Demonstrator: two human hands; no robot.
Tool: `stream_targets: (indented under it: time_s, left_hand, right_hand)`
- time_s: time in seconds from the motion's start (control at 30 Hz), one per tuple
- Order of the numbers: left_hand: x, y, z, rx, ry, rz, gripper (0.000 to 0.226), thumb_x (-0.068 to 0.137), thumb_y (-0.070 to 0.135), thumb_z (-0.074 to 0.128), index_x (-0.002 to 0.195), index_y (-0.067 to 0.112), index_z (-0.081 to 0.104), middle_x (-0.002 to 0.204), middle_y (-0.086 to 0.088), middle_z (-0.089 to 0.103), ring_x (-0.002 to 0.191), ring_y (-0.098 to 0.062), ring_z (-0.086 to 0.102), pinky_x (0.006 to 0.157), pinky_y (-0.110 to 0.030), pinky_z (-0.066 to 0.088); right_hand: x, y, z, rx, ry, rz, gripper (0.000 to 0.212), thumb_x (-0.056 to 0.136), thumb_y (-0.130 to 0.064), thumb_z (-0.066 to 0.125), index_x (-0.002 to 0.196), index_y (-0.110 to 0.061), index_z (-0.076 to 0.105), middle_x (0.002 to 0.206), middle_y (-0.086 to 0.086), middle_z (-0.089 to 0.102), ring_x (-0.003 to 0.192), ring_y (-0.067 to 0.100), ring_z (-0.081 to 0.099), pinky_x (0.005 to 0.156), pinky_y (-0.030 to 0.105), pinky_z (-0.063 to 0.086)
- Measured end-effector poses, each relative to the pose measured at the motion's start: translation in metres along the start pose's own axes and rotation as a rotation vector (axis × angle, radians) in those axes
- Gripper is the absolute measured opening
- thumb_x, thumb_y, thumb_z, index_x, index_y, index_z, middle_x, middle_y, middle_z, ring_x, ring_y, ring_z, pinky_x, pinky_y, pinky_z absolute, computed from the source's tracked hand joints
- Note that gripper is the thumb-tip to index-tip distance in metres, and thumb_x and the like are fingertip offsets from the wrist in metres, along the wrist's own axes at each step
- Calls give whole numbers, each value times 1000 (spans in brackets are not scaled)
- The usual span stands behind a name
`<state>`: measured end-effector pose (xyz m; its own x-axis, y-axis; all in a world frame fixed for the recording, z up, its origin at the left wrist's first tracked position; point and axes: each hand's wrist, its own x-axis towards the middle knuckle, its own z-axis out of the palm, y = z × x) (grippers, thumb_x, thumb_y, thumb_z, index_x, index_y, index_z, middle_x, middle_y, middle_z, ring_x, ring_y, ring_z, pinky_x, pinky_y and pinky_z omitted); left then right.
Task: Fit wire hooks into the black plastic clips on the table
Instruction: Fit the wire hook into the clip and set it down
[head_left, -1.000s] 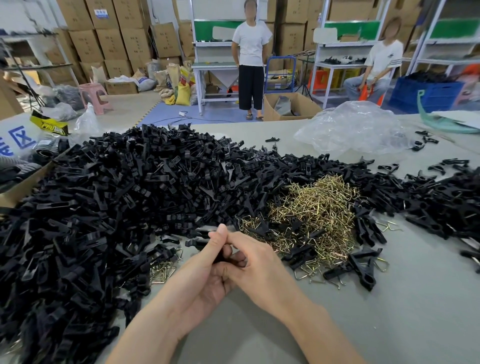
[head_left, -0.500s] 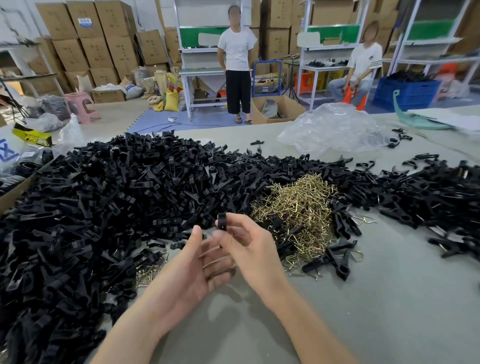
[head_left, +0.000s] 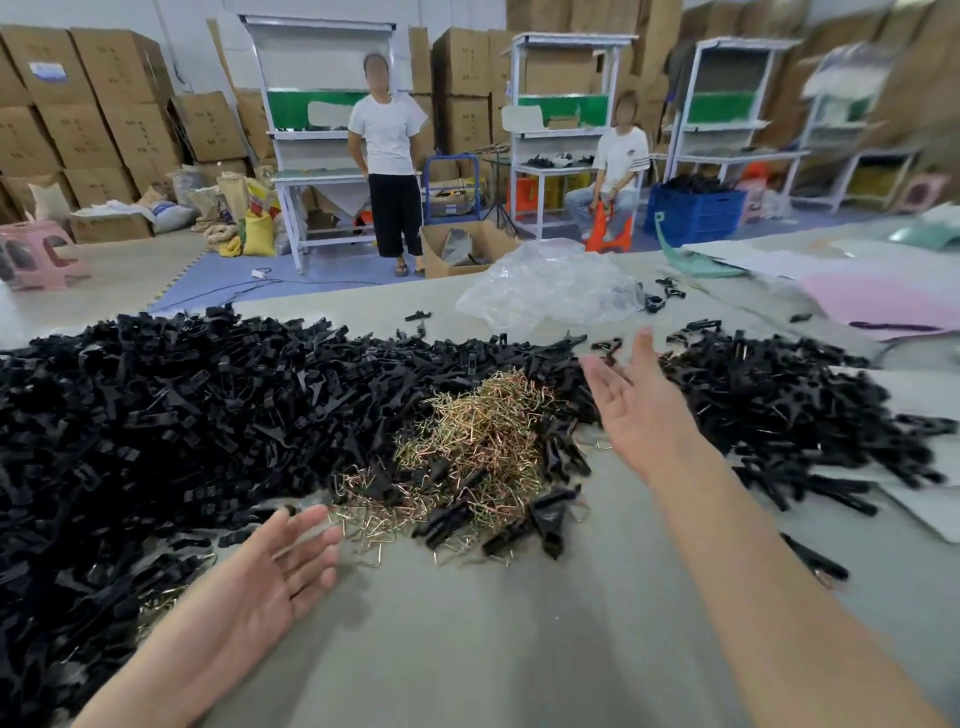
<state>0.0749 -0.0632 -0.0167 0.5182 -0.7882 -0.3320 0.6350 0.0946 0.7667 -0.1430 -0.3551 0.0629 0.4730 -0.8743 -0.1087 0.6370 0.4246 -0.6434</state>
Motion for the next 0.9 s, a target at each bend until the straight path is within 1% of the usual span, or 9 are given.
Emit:
stream_targets:
  time_s: [0.13,0.23,0.33,0.4,0.47,0.57,0.67,0.8,0.9]
  left_hand:
    - [-5,0,8,4,20,9,43,88,36,56,118,8,66,95,-12,72,74,-18,71,68,-33,63]
    - [-10,0,10,50,114,221,27,89,29,60,105,10,71,87,-9,71,67,-16,68,62,-27,60]
    - [-17,0,-4,663,452,673,17,101,25,55,96,30,71,82,5,70,66,-9,61,62,-16,50]
    - [-20,2,-14,1045,598,858,11,97,30,56,96,38,64,84,12,67,74,-7,60,68,-18,47]
    - [-18,1,-21,1309,650,877,15,93,25,63,105,34,64,95,12,64,90,-14,59,81,-32,47]
    - [-6,-5,-24,1716,741,773,31,87,22,71,117,19,68,109,-5,63,101,-32,59,87,-46,42]
    - [-3,-4,-22,1798,771,695,34,89,26,67,122,18,67,111,-6,64,103,-32,60,88,-46,41]
    - [-1,-2,-25,1835,771,686,36,94,34,61,127,20,64,110,-4,65,105,-29,59,90,-44,40]
    - [2,-2,-26,1859,810,658,46,89,28,68,131,10,63,101,-11,65,96,-36,61,85,-48,43]
  right_hand:
    - [-34,59,9,-129,-189,52,30,89,-11,70,114,2,63,103,14,71,92,20,71,79,23,58]
    - [-61,114,29,-228,-224,92,20,82,-14,71,98,-1,70,90,11,75,80,17,71,72,21,59]
    - [-77,159,47,-395,-303,82,8,91,-10,68,91,-3,71,85,9,76,75,15,71,70,22,58]
    - [-82,177,55,-492,-356,68,10,93,-6,67,84,-6,71,81,9,75,72,16,69,69,23,59]
    - [-86,187,56,-596,-418,44,14,93,-9,69,80,-13,70,82,9,76,71,18,69,67,25,58]
    - [-86,193,53,-727,-492,24,10,96,-23,68,92,-15,66,90,8,77,73,18,70,67,25,57]
    - [-82,193,49,-721,-495,67,12,101,-25,60,106,-15,62,92,8,77,74,19,71,66,26,56]
    - [-78,197,48,-732,-479,61,11,104,-13,53,107,-17,64,90,7,77,72,18,69,65,28,57]
    - [-78,198,48,-740,-479,66,14,104,-9,51,107,-15,64,86,5,76,71,17,68,65,27,57]
